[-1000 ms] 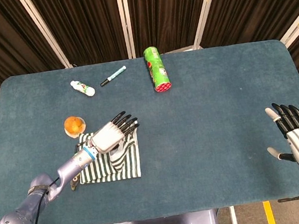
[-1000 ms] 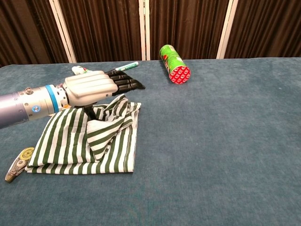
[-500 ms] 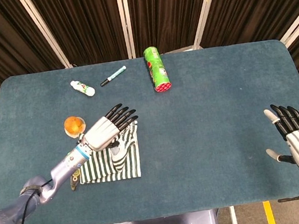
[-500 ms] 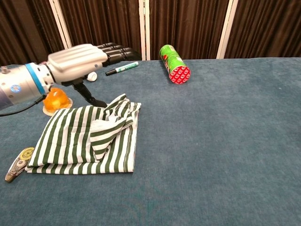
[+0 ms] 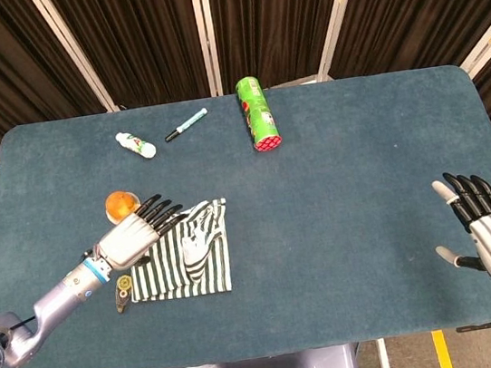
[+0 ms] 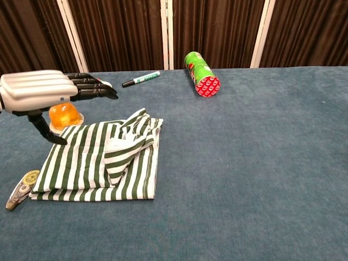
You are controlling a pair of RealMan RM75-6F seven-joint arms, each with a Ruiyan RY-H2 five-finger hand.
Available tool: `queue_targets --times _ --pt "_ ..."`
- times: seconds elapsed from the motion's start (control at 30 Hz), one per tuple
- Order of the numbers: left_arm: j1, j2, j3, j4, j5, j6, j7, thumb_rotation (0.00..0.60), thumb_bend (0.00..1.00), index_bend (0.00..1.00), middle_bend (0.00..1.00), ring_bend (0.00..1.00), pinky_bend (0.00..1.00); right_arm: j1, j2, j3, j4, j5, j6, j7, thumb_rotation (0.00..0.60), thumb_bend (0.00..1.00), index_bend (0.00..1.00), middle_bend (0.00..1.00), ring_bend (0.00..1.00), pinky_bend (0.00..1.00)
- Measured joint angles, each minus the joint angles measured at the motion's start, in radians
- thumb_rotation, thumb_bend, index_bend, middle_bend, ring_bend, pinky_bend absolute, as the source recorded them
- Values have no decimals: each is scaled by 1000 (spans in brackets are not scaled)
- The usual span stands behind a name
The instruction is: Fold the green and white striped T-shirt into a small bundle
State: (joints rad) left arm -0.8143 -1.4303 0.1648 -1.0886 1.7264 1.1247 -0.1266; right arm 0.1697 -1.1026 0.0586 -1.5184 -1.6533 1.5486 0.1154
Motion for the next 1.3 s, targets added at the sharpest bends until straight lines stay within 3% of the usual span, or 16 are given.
queue_targets --times 0.57,1.3 --pt "-5 -210 -72 163 -24 -22 -63 600 0 0 0 0 0 -1 2 6 10 16 -5 15 600 0 65 0 0 0" --pt "-70 -297 -121 133 -13 -41 -47 600 0 0 0 0 0 -2 2 10 10 22 -5 15 600 0 68 0 0 0"
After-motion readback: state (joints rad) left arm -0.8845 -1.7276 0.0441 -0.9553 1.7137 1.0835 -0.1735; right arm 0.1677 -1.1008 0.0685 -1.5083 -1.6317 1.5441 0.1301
